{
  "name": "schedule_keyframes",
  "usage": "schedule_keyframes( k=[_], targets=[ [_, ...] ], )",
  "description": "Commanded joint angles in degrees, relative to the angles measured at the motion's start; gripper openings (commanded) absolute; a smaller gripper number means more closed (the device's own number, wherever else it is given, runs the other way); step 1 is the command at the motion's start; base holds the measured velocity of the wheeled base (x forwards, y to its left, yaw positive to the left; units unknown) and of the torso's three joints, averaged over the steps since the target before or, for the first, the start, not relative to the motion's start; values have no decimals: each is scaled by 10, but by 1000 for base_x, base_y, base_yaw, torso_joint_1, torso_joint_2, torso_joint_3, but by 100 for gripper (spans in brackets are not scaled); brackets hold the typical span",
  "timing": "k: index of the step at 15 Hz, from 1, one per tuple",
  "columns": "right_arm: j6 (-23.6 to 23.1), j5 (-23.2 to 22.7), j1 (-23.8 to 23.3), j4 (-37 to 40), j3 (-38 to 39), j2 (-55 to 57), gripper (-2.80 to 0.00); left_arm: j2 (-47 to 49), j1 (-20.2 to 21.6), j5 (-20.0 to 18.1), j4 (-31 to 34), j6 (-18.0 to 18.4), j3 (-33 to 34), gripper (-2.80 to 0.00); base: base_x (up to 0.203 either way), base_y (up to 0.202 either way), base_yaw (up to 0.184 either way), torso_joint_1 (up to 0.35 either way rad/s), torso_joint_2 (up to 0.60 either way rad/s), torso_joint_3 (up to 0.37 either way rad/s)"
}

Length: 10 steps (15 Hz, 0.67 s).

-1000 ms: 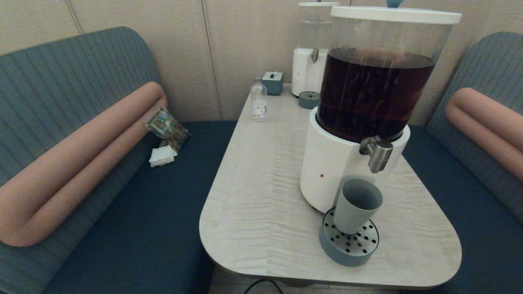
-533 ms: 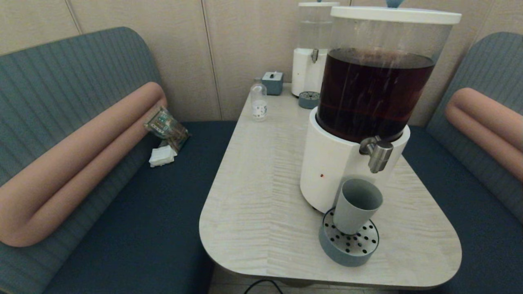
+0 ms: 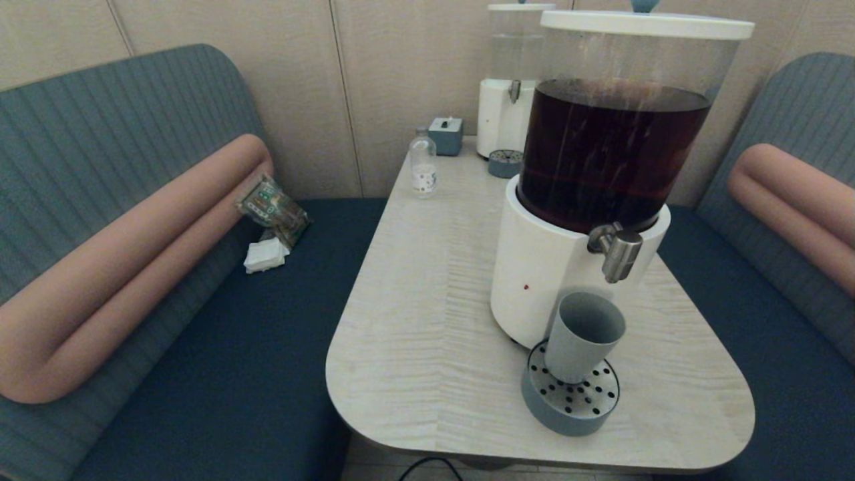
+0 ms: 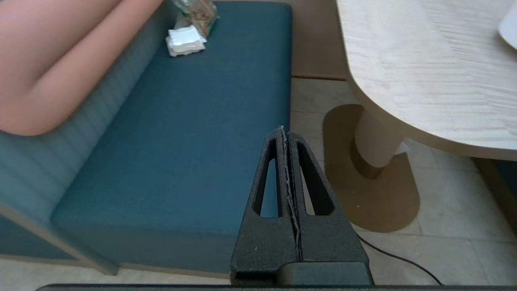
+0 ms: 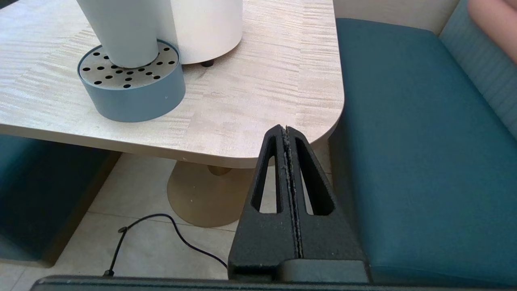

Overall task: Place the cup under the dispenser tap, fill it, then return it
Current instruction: Turn on the faucet

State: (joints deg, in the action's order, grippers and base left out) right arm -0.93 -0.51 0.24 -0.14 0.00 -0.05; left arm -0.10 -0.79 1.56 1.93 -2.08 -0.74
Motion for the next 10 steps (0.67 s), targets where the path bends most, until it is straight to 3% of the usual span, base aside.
schedule_keyframes(
  k=[1, 10],
  targets=[
    [0, 0, 0, 0, 1, 0, -280, 0, 0, -1, -2, 1, 0, -280, 0, 0, 0, 0, 0, 0],
    [-22, 8, 0, 19, -7, -1, -280, 0, 0, 2, -25, -6, 7, -280, 0, 0, 0, 0, 0, 0]
  ],
)
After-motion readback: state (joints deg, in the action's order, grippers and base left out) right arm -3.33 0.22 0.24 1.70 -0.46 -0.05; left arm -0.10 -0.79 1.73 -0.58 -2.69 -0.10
